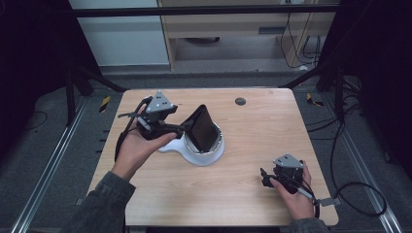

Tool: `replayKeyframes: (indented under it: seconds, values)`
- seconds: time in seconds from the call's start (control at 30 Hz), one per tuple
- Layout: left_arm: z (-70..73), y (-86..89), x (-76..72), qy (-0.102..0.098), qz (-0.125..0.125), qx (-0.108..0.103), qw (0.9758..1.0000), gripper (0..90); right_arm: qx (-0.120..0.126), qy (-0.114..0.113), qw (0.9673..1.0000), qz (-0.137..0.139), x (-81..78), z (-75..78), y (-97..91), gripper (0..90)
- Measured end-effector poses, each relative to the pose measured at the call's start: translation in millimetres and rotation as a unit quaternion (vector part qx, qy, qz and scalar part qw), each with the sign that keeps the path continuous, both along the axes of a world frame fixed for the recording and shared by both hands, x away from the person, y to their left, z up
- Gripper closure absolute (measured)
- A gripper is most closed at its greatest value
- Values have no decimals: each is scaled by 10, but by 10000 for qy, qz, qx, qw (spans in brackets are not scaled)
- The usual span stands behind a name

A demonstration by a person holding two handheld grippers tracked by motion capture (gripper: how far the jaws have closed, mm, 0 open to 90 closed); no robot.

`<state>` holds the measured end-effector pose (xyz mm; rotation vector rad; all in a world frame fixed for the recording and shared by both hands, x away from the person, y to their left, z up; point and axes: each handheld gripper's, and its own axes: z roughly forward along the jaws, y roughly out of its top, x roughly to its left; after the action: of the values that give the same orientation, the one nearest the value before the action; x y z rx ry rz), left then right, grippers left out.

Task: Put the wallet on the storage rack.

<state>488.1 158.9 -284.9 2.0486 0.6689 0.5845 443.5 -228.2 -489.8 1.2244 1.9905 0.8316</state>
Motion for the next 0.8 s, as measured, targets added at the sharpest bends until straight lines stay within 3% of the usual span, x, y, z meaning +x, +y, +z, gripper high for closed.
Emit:
replayKeyframes:
  seconds: [0.13, 0.2, 0.23, 0.53, 0.6, 0.67, 0.8]
  values:
    - [-112, 110, -209, -31, -16, -183, 9998, 146, -20, 26, 10000, 5, 3, -6, 5, 54]
    - [-249, 221, -339, -4, -14, -211, 9998, 127, -50, 29, 10000, 19, 3, -9, 7, 53]
    - [-249, 221, -339, -4, -14, -211, 9998, 120, -50, 29, 10000, 19, 3, -9, 7, 53]
    - [-917, 477, -520, 529, -3, -276, 9982, 59, -53, 77, 9999, 78, 6, -28, 38, 51]
    - [-1103, 547, -525, 606, 117, -197, 9979, 58, 23, 153, 9998, 116, 11, -40, 46, 50]
    - [-1301, 622, -497, 837, 281, -189, 9959, 59, 63, 182, 9997, 146, 13, -45, 47, 49]
    - [-1644, 760, -410, 1046, 698, 218, 9918, 60, 337, 406, 9983, 264, 21, -85, 53, 48]
